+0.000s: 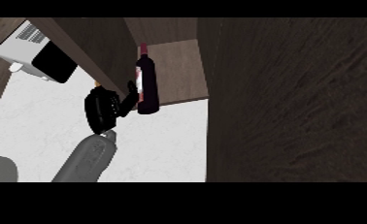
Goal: Pick up the wine, place it into the cabinet and close the cabinet
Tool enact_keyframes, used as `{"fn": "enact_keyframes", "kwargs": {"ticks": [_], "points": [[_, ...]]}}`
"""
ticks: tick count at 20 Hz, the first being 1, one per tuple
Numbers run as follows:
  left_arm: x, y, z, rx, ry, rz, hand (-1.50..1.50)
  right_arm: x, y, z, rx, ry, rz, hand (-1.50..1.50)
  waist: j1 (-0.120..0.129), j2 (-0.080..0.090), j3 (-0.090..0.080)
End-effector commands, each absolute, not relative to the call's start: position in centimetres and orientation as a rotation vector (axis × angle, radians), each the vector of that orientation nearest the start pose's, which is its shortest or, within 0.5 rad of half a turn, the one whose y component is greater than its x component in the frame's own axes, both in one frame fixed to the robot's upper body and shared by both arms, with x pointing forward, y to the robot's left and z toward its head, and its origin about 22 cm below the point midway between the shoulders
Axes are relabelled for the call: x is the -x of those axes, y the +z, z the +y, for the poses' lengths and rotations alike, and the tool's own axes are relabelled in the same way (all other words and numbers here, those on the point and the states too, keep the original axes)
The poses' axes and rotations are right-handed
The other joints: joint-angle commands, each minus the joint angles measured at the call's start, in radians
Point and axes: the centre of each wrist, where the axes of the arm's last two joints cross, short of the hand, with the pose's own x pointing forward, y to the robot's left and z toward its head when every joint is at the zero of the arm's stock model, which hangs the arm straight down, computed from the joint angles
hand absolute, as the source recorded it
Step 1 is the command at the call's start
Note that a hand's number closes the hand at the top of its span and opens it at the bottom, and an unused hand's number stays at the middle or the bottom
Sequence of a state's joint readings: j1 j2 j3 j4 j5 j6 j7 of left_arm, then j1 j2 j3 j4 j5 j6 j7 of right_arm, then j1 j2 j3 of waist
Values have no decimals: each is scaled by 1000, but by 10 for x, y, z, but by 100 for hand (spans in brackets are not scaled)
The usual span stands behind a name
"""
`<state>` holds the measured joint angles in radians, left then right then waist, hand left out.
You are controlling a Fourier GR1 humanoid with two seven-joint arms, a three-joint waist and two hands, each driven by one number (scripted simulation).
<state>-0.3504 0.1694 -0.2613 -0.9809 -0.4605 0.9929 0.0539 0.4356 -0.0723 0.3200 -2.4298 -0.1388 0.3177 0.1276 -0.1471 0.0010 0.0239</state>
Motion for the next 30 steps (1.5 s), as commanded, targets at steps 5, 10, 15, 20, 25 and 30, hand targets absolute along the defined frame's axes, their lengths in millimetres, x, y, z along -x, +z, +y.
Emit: {"fn": "enact_keyframes", "kwargs": {"ticks": [5,10,15,20,25,30], "points": [[-344,-33,151,-994,-307,-1570,-150,-114,131,-208,-505,335,-1883,-150,-54,40,-20],[-344,-32,161,-1018,-306,-1515,-150,-111,133,-209,-516,338,-1873,-150,-58,41,-21],[-346,-23,150,-987,-292,-1512,-150,-114,129,-209,-531,330,-1871,-150,-45,39,-21],[-345,-6,132,-904,-238,-1582,-150,-113,131,-206,-539,319,-1863,-150,-38,34,-26],[-342,4,112,-838,-177,-1632,-150,-112,130,-205,-539,317,-1858,-150,-22,25,-27],[-342,18,107,-799,-100,-1681,-150,-109,136,-208,-524,322,-1878,-150,-15,19,-28]]}}
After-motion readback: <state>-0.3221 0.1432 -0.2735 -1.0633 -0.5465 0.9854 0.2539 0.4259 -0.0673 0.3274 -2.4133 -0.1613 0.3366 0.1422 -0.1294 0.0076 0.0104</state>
